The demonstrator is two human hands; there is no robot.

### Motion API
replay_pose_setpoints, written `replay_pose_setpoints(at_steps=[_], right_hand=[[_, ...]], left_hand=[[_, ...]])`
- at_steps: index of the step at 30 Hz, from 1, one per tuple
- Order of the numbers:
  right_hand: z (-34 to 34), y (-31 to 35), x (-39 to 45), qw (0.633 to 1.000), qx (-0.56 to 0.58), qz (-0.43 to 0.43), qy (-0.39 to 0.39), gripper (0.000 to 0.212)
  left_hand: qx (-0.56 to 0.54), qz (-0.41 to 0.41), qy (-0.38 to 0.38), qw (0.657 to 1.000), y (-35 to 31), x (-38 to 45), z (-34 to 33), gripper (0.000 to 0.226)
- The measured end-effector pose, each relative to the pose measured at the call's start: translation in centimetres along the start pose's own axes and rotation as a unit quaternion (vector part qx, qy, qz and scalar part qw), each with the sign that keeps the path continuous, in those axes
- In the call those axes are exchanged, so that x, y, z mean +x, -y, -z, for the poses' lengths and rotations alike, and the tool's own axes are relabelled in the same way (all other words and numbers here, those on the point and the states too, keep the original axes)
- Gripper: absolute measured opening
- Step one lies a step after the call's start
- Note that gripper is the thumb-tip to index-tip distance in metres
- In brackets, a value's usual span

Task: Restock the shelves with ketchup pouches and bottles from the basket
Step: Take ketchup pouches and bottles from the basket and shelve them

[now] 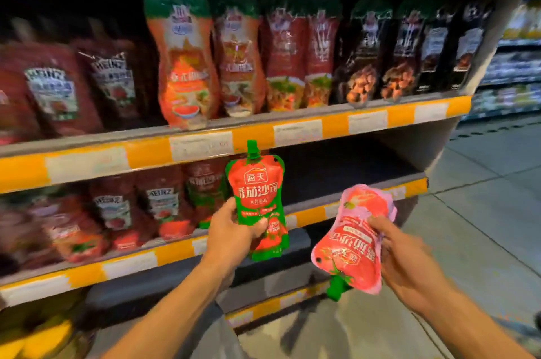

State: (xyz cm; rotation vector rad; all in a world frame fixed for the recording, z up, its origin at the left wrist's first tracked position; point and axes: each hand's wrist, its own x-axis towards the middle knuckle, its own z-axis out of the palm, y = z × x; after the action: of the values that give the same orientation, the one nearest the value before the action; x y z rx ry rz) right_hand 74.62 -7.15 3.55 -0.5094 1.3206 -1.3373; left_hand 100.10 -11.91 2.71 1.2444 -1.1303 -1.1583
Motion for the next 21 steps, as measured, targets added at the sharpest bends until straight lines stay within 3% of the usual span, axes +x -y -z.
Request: replay_pose_setpoints(at_steps=[11,16,21], right_hand=[[-3.9,-4.6,5.7,0.998,-0.031,-0.044,0.038,0.033],[-4.5,-5.4,6.2,0.996,-0.030,-0.062,0.058,0.031],[-5.3,-5.3,6.4,0.997,-0.032,-0.046,0.054,0.029]], left_hand=[[0.108,-0.050,-0.036,0.992,4.3,5.7,-1.5,0.039],[0.095,-0.013,-0.028,0.995,5.6,5.8,-2.2,0.034],[0.073,-0.038,-0.065,0.995,4.0,7.4,-2.2,0.027]])
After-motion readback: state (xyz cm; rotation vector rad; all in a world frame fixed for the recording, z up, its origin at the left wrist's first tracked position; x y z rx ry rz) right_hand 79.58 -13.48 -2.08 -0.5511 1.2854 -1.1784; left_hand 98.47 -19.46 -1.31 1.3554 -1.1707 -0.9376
